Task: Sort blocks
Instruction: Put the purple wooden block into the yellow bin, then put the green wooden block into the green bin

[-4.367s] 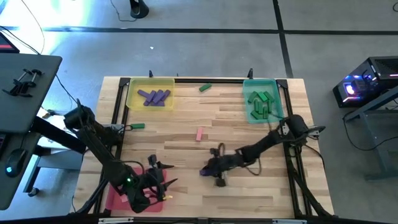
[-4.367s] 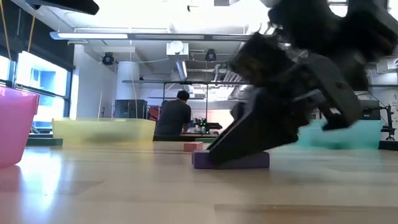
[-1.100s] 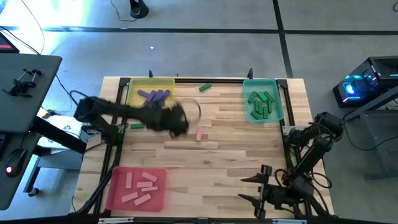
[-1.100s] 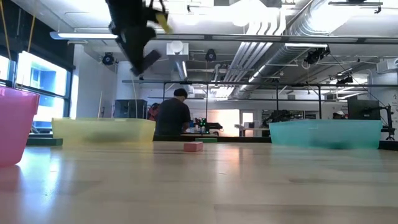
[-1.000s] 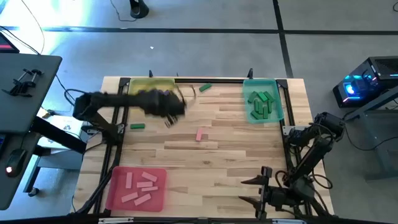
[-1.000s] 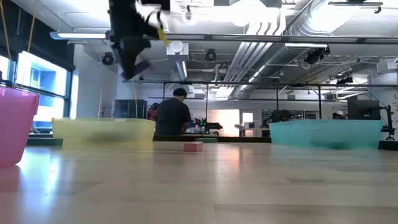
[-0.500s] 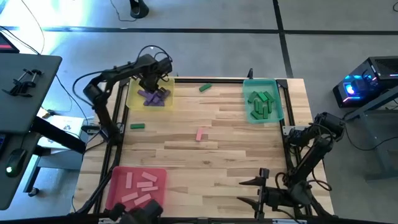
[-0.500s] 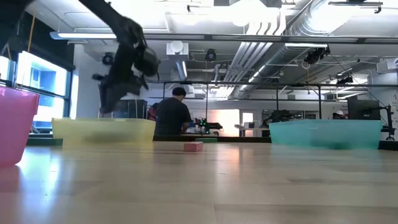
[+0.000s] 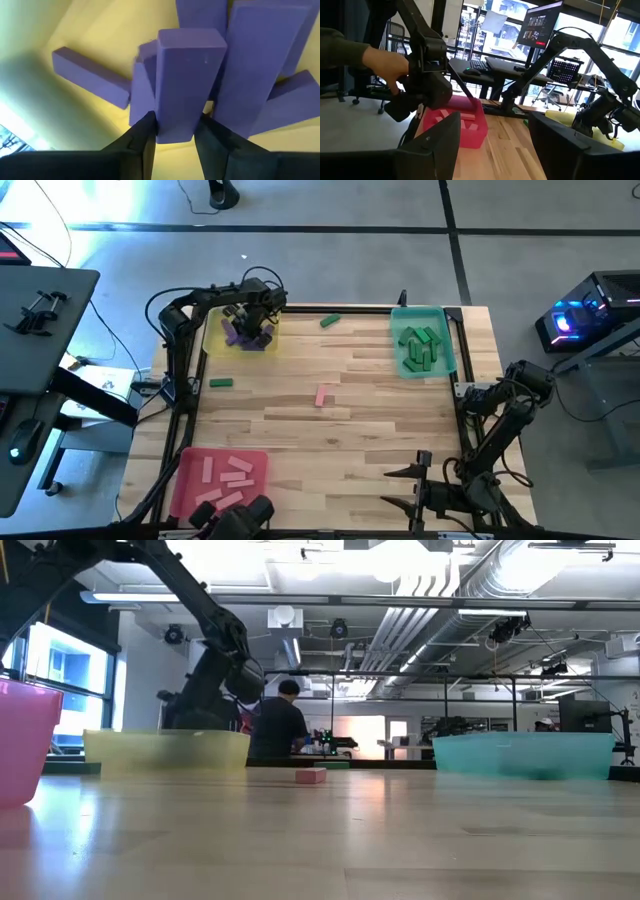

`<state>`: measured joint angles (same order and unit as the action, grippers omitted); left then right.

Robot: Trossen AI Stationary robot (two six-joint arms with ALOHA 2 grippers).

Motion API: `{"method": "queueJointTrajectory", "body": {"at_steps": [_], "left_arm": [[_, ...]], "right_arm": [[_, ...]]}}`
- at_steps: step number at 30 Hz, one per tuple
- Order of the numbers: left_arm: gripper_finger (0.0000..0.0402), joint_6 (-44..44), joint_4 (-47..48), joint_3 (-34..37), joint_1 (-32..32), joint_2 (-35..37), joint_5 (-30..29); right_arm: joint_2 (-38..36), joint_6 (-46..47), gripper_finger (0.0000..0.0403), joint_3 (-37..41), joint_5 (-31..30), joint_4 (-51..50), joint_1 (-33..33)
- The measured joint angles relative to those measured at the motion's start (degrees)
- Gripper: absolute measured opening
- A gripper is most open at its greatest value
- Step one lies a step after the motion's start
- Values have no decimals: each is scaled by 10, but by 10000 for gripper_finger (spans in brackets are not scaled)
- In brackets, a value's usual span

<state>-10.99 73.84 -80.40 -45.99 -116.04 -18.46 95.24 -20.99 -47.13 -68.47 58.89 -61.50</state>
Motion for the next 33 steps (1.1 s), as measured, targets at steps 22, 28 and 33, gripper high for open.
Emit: {"method": "queueJointTrajectory", "body": {"at_steps": [22,28,33], "left_arm": [[213,45,-27,0,-5,174,-3],[213,57,-90,0,32,301,-2],[213,71,-175,22,102,398,22]], "right_arm": [[0,2,220,0,-1,0,0],[0,24,220,0,-1,-20,0],[0,68,220,0,-1,-51,0]]}}
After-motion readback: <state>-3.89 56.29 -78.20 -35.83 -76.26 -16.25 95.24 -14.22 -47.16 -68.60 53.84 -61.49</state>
